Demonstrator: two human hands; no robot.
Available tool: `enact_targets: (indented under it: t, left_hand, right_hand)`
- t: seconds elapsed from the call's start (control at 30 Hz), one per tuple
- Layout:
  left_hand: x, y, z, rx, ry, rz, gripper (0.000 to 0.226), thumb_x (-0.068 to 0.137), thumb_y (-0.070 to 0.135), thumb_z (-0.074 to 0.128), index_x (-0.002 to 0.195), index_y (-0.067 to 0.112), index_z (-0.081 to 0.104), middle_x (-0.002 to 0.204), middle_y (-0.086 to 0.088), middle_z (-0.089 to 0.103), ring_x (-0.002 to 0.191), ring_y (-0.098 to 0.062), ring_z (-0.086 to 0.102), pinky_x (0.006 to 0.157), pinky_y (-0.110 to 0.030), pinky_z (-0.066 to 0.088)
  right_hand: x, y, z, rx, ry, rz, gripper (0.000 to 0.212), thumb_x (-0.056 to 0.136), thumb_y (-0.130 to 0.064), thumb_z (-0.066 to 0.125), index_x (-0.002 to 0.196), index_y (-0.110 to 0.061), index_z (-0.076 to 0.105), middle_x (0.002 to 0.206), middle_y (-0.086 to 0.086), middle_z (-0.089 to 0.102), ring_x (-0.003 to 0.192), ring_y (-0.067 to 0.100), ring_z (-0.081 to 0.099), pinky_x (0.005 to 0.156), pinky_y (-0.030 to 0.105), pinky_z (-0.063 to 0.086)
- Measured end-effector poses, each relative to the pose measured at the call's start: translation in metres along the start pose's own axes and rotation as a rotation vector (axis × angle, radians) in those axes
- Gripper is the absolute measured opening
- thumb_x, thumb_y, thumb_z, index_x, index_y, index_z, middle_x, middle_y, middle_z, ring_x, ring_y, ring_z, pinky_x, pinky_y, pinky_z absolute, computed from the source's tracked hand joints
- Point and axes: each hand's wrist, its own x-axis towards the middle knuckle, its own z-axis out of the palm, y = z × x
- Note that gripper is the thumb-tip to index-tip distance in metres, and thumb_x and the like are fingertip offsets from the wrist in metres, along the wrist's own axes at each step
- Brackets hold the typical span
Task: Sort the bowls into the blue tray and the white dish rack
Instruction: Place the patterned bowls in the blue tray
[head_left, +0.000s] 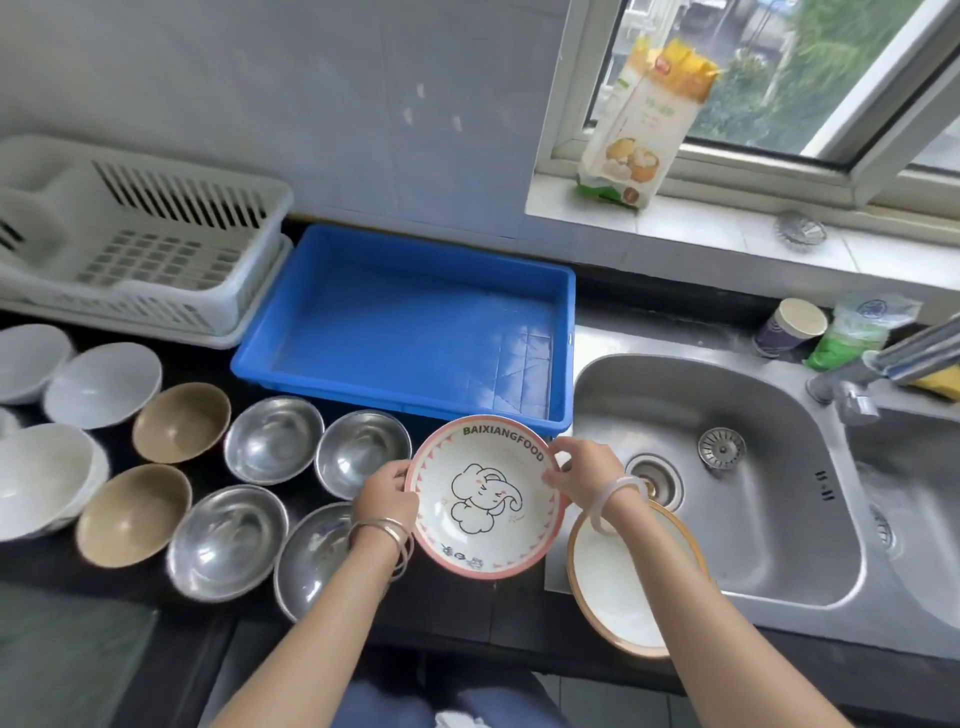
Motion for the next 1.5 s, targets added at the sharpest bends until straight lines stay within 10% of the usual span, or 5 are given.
enact_targets:
  t: [0.3, 0.43, 1.13, 1.4, 1.5]
  left_hand:
    - [0.031, 0.046, -0.047, -0.418, 0.039, -0.044, 0.023, 0.079, -0.007, 0.056, 0.091, 0.011, 0.064, 0.078, -0.004, 0.068, 0.066, -0.016, 0.065, 0.049, -0.021, 0.054]
    - [0.065, 0.067, -0.065, -0.453, 0.078, 0.003, 0.025, 0.079, -0.007, 0.057, 0.1, 0.004, 0.065, 0.09, -0.012, 0.067, 0.08, -0.027, 0.064, 0.07, -0.032, 0.058]
    - [0.251, 0.07, -0.126, -0.258, 0.127, -0.011, 0.027, 0.08, 0.012, 0.063, 0.105, 0.011, 0.07, 0.105, -0.008, 0.071, 0.086, -0.019, 0.062, 0.074, -0.027, 0.047]
    - [0.25, 0.057, -0.13, -0.528, -0.106, -0.221, 0.022, 0.088, -0.001, 0.047, 0.104, 0.008, 0.059, 0.083, -0.011, 0.063, 0.075, -0.026, 0.06, 0.059, -0.037, 0.057]
    - [0.248, 0.048, -0.128, -0.587, -0.197, -0.283, 0.023, 0.09, -0.004, 0.043, 0.107, 0.007, 0.053, 0.084, -0.012, 0.06, 0.084, -0.03, 0.059, 0.076, -0.047, 0.052]
  right_hand:
    - [0.017, -0.049, -0.039, 0.338, 0.078, -0.056, 0.013, 0.081, -0.014, 0.066, 0.088, -0.025, 0.064, 0.068, -0.001, 0.068, 0.051, 0.011, 0.068, 0.049, 0.022, 0.057]
    - [0.047, -0.079, -0.039, 0.4, 0.11, -0.054, 0.012, 0.085, -0.017, 0.063, 0.095, -0.024, 0.062, 0.067, 0.0, 0.069, 0.051, 0.012, 0.068, 0.054, 0.024, 0.058]
    - [0.2, -0.181, 0.045, 0.659, -0.003, 0.203, 0.032, 0.089, -0.014, 0.055, 0.121, -0.015, 0.057, 0.069, 0.005, 0.064, 0.059, 0.023, 0.065, 0.06, 0.035, 0.058]
    - [0.181, -0.176, 0.051, 1.008, -0.081, 0.229, 0.026, 0.091, -0.012, 0.056, 0.117, -0.012, 0.061, 0.09, 0.009, 0.066, 0.054, 0.014, 0.067, 0.053, 0.022, 0.056]
    - [0.167, -0.173, 0.061, 1.203, -0.172, 0.232, 0.025, 0.09, -0.006, 0.055, 0.109, -0.021, 0.062, 0.083, 0.008, 0.07, 0.06, 0.022, 0.07, 0.058, 0.024, 0.058]
